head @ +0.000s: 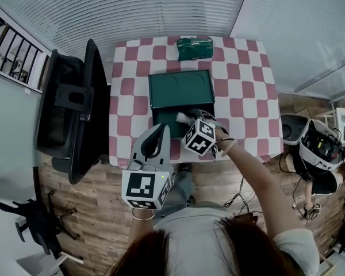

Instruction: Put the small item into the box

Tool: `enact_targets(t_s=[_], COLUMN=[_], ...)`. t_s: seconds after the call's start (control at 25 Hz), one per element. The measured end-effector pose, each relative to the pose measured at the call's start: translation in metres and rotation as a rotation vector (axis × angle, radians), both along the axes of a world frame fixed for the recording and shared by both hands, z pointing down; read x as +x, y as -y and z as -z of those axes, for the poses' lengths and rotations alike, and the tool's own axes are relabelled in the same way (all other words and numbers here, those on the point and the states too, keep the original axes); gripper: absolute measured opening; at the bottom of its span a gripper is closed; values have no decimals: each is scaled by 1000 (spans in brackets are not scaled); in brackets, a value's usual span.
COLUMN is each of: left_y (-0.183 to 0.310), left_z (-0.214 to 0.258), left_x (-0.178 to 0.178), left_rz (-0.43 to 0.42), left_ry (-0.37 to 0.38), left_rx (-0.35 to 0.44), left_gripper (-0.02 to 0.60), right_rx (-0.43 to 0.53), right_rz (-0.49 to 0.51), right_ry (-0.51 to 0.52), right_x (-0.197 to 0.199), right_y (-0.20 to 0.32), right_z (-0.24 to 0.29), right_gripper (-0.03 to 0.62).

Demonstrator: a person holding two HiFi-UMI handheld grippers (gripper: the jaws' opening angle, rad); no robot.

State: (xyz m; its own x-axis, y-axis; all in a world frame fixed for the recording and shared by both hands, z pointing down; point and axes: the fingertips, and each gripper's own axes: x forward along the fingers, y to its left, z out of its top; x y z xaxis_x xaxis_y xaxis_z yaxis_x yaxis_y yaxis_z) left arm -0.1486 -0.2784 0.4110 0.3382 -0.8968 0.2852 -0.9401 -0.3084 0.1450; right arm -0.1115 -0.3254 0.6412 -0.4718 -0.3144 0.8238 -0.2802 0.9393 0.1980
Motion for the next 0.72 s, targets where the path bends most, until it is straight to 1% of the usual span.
enact_targets(t_s=[0.16,0.36,0.72], left_y=[1,1,0], left_z=[-9,-13,-14], left_x=[-4,-2,0], left_rz=[6,-3,-12], left_ry=[-7,-12,-16], left_rx=[-22,-31,-30], left_gripper=[6,6,6], right_rx=[-8,-22,0], right_rz=[1,-14,-27], right_ry=[-3,2,29], right_x=[-4,-6,-10], right_y=[2,5,0], right_z=[-1,-1,8], right_gripper=[178,183,189])
